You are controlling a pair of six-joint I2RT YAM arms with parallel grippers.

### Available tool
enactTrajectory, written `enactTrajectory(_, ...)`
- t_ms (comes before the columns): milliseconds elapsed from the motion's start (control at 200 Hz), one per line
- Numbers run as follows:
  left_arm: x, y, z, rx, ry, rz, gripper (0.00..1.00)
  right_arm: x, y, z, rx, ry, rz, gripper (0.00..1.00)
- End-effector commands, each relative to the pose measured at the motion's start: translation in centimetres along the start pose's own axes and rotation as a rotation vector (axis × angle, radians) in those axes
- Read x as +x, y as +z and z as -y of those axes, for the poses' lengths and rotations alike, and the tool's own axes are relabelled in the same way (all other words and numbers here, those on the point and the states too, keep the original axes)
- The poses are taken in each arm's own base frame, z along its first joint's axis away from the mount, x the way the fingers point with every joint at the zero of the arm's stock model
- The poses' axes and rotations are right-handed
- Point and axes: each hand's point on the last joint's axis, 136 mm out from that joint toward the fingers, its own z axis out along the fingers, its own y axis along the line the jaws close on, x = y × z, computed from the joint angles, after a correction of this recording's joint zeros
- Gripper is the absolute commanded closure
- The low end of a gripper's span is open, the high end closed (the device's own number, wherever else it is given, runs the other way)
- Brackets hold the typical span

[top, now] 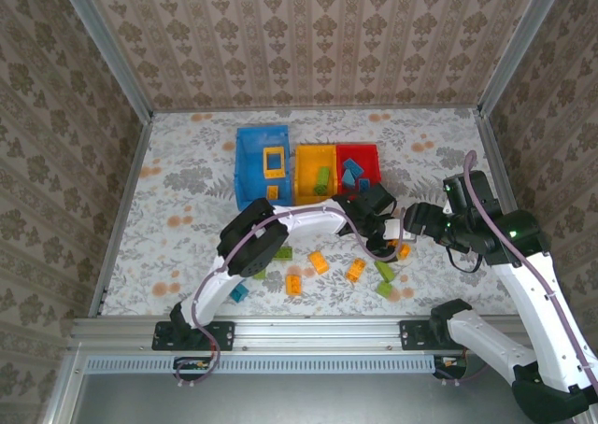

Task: Sort the legos into containers by color

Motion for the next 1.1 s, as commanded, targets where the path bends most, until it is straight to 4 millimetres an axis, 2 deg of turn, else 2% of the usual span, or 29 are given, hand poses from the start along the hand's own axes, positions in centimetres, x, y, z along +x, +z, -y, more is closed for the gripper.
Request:
enactTrajectory(0, 0.5, 0.9, 0.4, 0.004, -0.033, -0.034, 0.46, 0.6, -0.2, -0.6, -0.042, 0.023, -0.023, 0.17)
enactTrajectory(75, 0.7, 0.9, 0.2, -0.003, -0.043, -0.040, 0.49, 0.6, -0.2, -0.6, -0.043, 0.024, -0.023, 0.17)
enactTrajectory(170, 0.5, 1.0, 0.1, -0.015, -0.049, -0.040, 0.56, 0.6, -0.2, -0.6, -0.045, 0.024, -0.023, 0.17)
enactTrajectory(255, 0.1, 0.7, -0.3, -0.033, -0.053, -0.034, 0.64, 0.6, -0.2, -0.6, -0.044, 0.024, -0.021, 0.17)
enactTrajectory(375, -1.0, -0.3, -1.3, -0.093, -0.065, -0.017, 0.68, 0.4, -0.2, -0.7, -0.050, 0.014, -0.016, 0.18)
enactTrajectory(485, -3.0, -3.1, -2.8, -0.192, -0.097, 0.046, 0.69, -0.4, -0.6, -1.4, -0.072, -0.015, 0.015, 0.18)
enactTrajectory(585, -4.4, -7.4, -4.1, -0.317, -0.145, 0.104, 0.70, -1.6, -1.2, -2.3, -0.102, -0.045, 0.051, 0.18)
enactTrajectory(670, -4.6, -11.6, -4.6, -0.415, -0.216, 0.138, 0.70, -2.7, -1.4, -3.3, -0.134, -0.065, 0.078, 0.19)
enactTrajectory(765, -3.1, -16.0, -4.7, -0.511, -0.319, 0.141, 0.70, -3.8, -1.2, -4.6, -0.168, -0.087, 0.098, 0.20)
enactTrajectory(870, 0.3, -20.7, -4.6, -0.627, -0.474, 0.106, 0.70, -4.6, -0.3, -6.4, -0.220, -0.112, 0.097, 0.22)
enactTrajectory(965, 4.4, -25.1, -4.6, -0.730, -0.663, 0.071, 0.70, -5.0, 0.8, -8.7, -0.262, -0.171, 0.091, 0.22)
enactTrajectory(1095, 11.8, -31.4, -4.5, -0.896, -0.987, -0.046, 0.74, -4.3, 2.5, -13.2, -0.311, -0.285, 0.064, 0.22)
